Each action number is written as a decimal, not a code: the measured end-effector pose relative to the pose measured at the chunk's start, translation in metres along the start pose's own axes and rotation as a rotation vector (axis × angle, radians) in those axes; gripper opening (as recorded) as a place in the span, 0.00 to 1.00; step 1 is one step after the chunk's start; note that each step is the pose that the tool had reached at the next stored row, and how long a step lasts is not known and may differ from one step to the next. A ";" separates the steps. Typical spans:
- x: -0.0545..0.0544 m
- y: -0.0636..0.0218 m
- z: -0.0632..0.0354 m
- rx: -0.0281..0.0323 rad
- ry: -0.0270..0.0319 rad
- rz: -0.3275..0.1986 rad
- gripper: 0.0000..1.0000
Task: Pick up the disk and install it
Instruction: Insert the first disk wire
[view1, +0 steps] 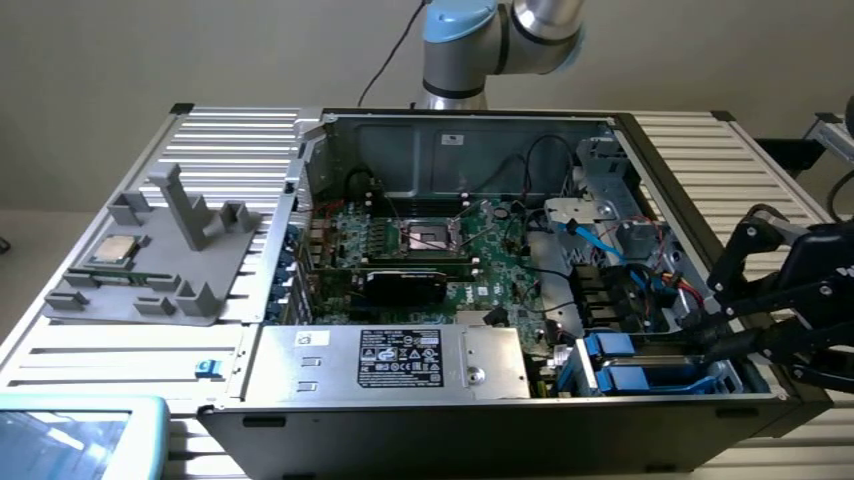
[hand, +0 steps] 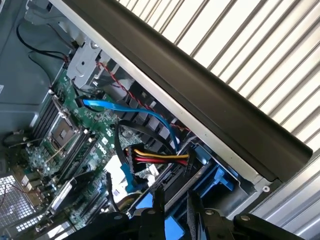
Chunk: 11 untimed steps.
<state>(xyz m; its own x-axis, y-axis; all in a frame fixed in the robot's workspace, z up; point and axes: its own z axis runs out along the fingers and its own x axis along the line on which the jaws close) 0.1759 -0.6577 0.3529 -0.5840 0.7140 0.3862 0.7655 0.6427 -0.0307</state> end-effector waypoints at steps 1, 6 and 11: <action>-0.003 -0.0021 -0.0002 -0.0001 0.0002 0.000 0.32; -0.011 -0.0066 0.0051 -0.0048 0.0048 0.002 0.32; -0.015 0.0000 0.0077 0.0025 0.0219 0.005 0.32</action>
<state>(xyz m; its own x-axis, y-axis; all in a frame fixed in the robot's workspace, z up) 0.1826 -0.6662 0.3400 -0.5737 0.7113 0.4061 0.7679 0.6396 -0.0352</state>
